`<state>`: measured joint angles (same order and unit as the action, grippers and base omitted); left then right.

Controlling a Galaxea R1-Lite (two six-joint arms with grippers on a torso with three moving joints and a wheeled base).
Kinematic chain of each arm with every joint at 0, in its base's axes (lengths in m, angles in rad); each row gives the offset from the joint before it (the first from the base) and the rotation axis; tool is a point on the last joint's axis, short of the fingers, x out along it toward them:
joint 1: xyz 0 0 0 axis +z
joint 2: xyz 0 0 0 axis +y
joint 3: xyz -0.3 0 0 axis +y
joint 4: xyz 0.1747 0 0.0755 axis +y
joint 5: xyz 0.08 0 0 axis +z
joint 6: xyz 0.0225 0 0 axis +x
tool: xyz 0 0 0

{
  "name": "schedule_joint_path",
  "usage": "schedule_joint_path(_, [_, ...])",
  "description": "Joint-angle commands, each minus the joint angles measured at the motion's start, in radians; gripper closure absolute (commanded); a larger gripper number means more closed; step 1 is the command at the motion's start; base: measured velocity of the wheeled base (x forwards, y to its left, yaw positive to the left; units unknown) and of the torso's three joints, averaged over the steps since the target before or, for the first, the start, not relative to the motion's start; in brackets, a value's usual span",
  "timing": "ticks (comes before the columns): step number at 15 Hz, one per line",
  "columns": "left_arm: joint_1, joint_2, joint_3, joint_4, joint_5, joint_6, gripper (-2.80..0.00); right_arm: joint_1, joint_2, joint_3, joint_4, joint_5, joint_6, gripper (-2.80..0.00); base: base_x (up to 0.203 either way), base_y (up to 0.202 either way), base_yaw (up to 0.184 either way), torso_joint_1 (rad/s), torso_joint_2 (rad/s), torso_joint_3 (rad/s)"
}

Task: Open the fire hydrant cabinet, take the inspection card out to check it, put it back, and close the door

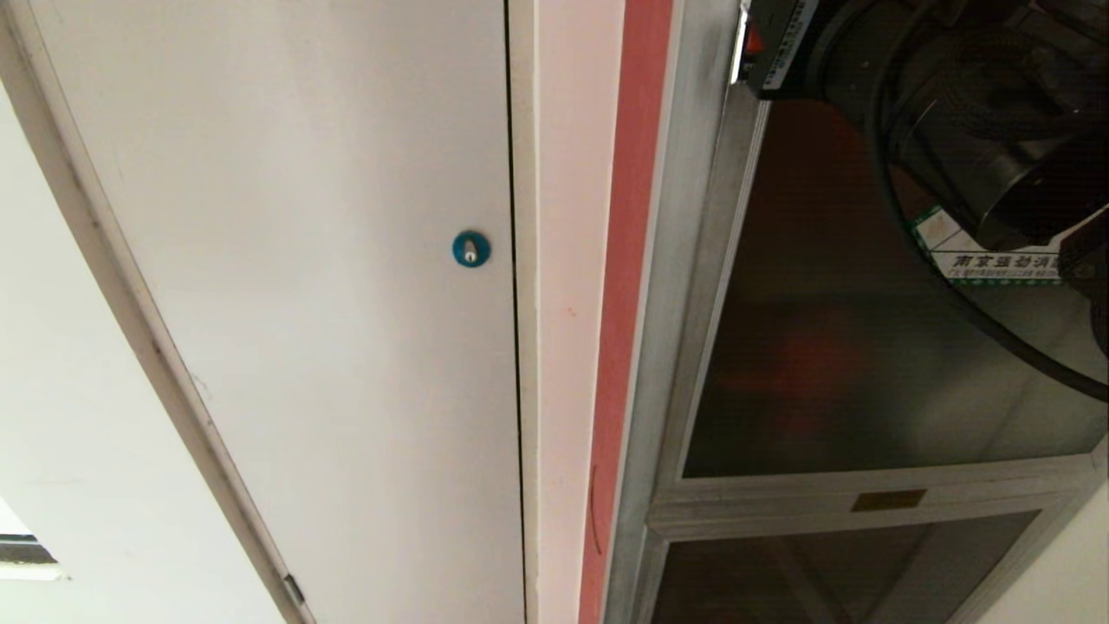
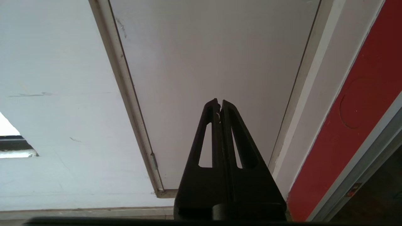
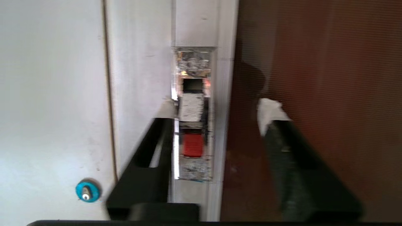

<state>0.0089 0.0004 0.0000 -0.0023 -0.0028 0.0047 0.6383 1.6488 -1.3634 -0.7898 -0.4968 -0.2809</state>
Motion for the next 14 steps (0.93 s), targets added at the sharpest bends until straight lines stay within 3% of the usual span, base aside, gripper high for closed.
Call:
schedule_joint_path(1, [0.0,0.001,0.002,-0.001,0.0,0.0,0.0,0.0,0.013,0.0,-0.003,-0.003,-0.001,0.0,0.0,0.0,0.0,0.0,0.0,0.0])
schedule_joint_path(9, [0.0,0.0,0.002,0.0,0.0,0.0,0.0,0.005,-0.007,0.001,-0.002,-0.008,-0.003,0.0,0.0,0.0,0.0,0.0,0.0,0.0])
schedule_joint_path(14, [0.0,0.001,0.002,-0.001,0.0,0.0,0.0,0.068,-0.075,0.035,-0.001,-0.045,-0.003,0.0,0.0,0.0,0.0,0.0,0.0,0.0])
